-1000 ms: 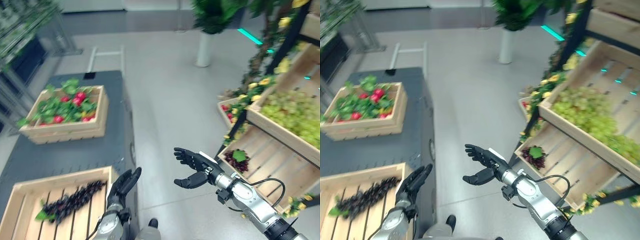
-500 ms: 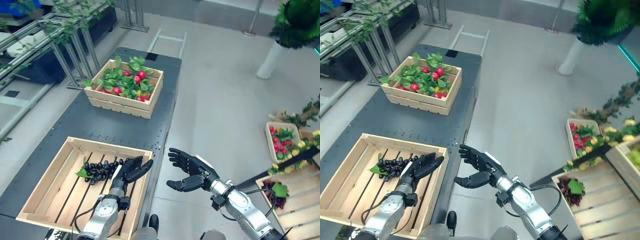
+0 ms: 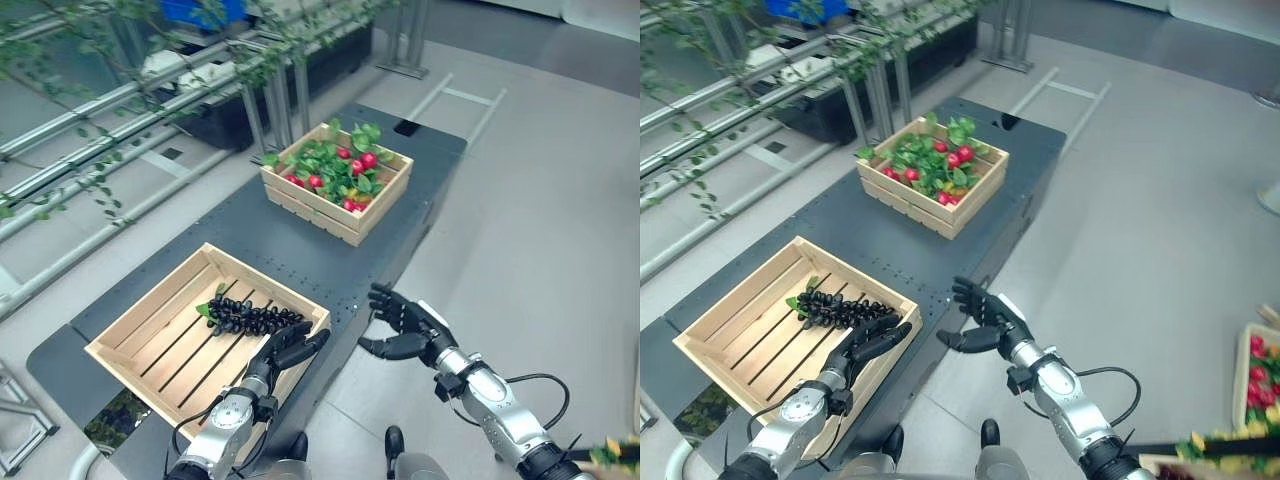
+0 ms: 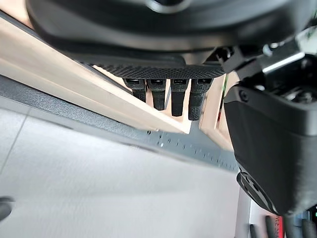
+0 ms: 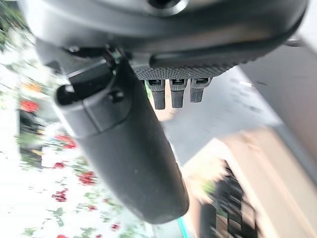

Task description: Pick up the fruits from the basket on one side to the basket on the other side

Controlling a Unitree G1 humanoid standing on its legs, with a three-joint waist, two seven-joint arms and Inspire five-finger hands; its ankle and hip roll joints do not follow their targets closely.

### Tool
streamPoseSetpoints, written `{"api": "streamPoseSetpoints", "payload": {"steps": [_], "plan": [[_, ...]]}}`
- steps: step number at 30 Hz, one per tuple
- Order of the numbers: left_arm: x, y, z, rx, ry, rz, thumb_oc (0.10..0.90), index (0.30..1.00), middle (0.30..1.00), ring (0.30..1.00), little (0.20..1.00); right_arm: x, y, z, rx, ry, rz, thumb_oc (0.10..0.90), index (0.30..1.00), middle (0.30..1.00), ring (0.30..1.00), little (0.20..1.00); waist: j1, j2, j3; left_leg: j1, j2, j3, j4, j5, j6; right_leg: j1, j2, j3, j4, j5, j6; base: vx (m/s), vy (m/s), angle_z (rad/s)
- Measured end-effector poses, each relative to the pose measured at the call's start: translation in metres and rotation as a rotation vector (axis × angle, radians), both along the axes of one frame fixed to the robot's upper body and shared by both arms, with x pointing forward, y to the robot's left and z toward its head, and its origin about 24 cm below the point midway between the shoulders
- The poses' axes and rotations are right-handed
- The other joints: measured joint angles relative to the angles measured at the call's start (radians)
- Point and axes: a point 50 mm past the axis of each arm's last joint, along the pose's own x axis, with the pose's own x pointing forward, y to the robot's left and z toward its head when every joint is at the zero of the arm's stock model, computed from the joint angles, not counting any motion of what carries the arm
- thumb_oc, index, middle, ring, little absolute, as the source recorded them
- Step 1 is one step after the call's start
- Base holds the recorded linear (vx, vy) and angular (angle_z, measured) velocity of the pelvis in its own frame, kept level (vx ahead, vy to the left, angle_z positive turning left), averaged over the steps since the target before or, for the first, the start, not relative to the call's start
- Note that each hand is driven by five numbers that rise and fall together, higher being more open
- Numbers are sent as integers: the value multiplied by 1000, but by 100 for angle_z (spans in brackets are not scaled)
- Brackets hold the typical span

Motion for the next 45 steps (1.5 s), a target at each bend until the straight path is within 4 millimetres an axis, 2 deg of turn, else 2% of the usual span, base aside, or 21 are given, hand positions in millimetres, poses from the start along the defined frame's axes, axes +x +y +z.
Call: {"api": "streamPoseSetpoints", "payload": {"steps": [2,4,5,7,9,16,19,20,21,22,23,24,25,26,27,28,32,40,42,44,45], "plan": [[3,-4,8,50,-65,-31,800,900,900,900,900,5,-9,7,5,-23,-39,800,900,900,900,900,2,9,-4,4,14,0,-14,5,-8,4,13,-6,-8,1,-4,91,-131,3],[13,-13,30,103,-205,-81,800,900,900,900,900,7,-11,8,4,-27,-61,800,900,900,900,900,-7,14,-6,18,20,0,-40,16,-37,21,18,-22,-34,9,-4,77,-97,6],[15,-15,35,104,-236,-89,800,900,900,900,900,7,-11,8,4,-26,-63,800,900,900,900,900,-9,16,-4,22,21,-2,-46,19,-45,27,18,-25,-37,11,-5,106,-117,13],[26,-24,54,113,-342,-116,800,900,900,900,900,5,-8,6,4,-18,-56,800,900,900,900,900,-9,26,-5,38,20,-6,-53,19,-95,59,16,-33,-66,16,3,94,-93,10],[35,-26,65,122,-401,-122,800,900,900,900,900,5,-1,4,24,-15,-43,800,900,900,900,900,-5,35,-7,61,10,-5,-53,11,-103,83,8,-33,-70,10,11,117,-163,3],[28,-15,61,195,-395,-64,800,900,900,900,900,6,3,5,57,-6,-27,800,900,900,900,900,24,36,-8,54,15,-30,-40,10,-100,104,15,-64,-70,-8,5,47,-193,17],[22,-15,56,208,-380,-66,800,900,900,900,900,5,2,4,56,0,-30,800,900,900,900,900,37,36,-8,-15,6,-19,19,20,-88,102,14,-122,-69,-17,-10,-48,-90,71],[26,-19,57,206,-388,-86,800,900,900,900,900,4,-1,2,52,5,-42,800,900,900,900,900,33,29,-9,-78,-19,30,44,73,-83,102,5,-178,-66,-24,-13,-36,-60,187],[33,-27,58,199,-397,-117,800,900,900,900,900,2,-7,1,46,8,-64,800,900,900,900,900,20,20,-12,-128,-47,120,60,133,-72,99,-25,-244,-70,-31,-24,-17,2,210],[37,-31,59,193,-407,-137,800,900,900,900,900,2,-9,0,39,12,-69,800,900,900,900,900,15,14,-11,-160,-60,216,81,153,-60,90,-41,-285,-75,-34,-30,-49,119,155],[35,-30,58,190,-406,-148,800,900,900,900,900,1,-6,-2,49,21,-67,800,900,900,900,900,51,-6,-11,-182,-78,345,219,51,-21,88,-67,-310,-74,-34,-31,-48,139,86],[31,-28,56,195,-395,-147,800,900,900,900,900,-2,-2,-3,63,23,-61,800,900,900,900,900,53,-21,-18,-175,-98,383,265,1,-8,88,-84,-316,-73,-35,-28,-33,151,50],[26,-24,52,200,-378,-146,800,900,900,900,900,-5,3,-1,80,12,-49,800,900,900,900,900,43,-18,-30,-120,-127,395,232,-45,-7,87,-90,-318,-58,-41,-18,-39,92,44],[21,-23,49,196,-369,-138,800,900,900,900,900,-5,4,3,85,-5,-41,800,900,900,900,900,23,29,-52,-33,-116,375,83,-70,-3,72,-51,-317,-39,-49,-6,-33,57,39],[21,-22,49,199,-370,-136,800,900,900,900,900,-4,6,3,100,-8,-50,800,900,900,900,900,23,34,-53,-3,-124,353,15,-39,54,64,-37,-310,-30,-45,-1,-53,34,13],[20,-19,48,212,-368,-133,800,900,900,900,900,-4,9,0,115,5,-62,800,900,900,900,900,27,16,-56,14,-135,293,-28,-25,50,54,-36,-295,-32,-46,3,0,0,0],[21,-16,50,236,-382,-124,800,900,900,900,900,-5,9,-2,114,13,-58,800,900,900,900,900,23,-12,-65,18,-149,298,-53,-8,57,69,-40,-281,-69,-23,20,18,64,2],[21,-1,61,282,-442,-38,800,900,900,900,900,-6,8,-2,122,12,-58,800,900,900,900,900,27,-15,-67,35,-147,297,-54,-11,58,87,-35,-275,-64,-23,20,34,103,0],[21,-1,62,291,-445,-44,800,900,900,900,900,-6,9,-2,132,11,-63,800,900,900,900,900,23,-13,-68,29,-144,297,-61,-17,57,47,-43,-275,18,-54,18,-42,109,2],[21,-3,60,313,-443,-62,800,900,900,900,900,-6,11,-3,135,7,-70,800,900,900,900,900,7,7,-63,19,-131,276,-59,-6,74,-65,-74,-238,256,-90,43,-52,-23,14],[22,-4,59,330,-439,-87,800,900,900,900,900,-9,10,-4,134,8,-79,800,900,900,900,900,-10,13,-61,21,-125,250,-52,-3,83,-165,-91,-193,452,-101,55,76,-128,55]]}}
